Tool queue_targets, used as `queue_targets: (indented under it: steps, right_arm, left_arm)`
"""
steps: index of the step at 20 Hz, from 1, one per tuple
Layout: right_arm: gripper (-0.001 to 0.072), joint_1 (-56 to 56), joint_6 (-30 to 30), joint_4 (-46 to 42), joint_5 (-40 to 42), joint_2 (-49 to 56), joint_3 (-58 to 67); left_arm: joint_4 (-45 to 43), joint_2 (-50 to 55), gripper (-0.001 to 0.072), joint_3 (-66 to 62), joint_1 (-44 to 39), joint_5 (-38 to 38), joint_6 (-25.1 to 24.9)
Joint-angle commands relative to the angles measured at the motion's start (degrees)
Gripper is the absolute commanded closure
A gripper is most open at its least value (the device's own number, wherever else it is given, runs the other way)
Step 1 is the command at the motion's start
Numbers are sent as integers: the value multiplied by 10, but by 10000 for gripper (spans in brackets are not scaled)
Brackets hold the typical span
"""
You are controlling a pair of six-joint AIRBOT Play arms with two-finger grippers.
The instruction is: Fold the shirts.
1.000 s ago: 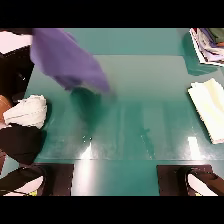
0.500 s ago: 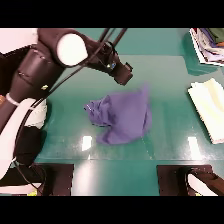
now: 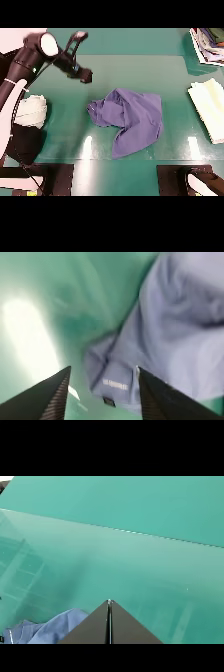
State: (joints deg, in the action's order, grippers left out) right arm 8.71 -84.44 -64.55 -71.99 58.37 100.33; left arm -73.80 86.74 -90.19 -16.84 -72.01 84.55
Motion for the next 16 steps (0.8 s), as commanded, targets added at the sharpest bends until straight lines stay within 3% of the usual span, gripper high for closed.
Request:
queue_targets:
  steps: [1,6,10,13,14,15,16]
  right_arm:
    - [695,0,0,0,-1,2,0]
    - [696,0,-1,1,0,3,-1]
    - [695,0,-1,1,0,3,-1]
    - [695,0,-1,1,-1,3,-1]
    - [695,0,-1,1,-2,3,-1]
    - [695,0,-1,0,-4,3,-1]
    - [695,0,-1,0,-9,3,-1]
  left_arm:
    - [102,2,197,144,57,56,-10]
    - [174,2,197,254,56,133,-17]
    - [250,3,198,270,50,167,-51]
    - [251,3,199,270,15,207,-55]
    - [250,3,221,270,7,226,-55]
    - [250,3,336,269,5,240,-52]
    - [252,3,520,266,7,248,-49]
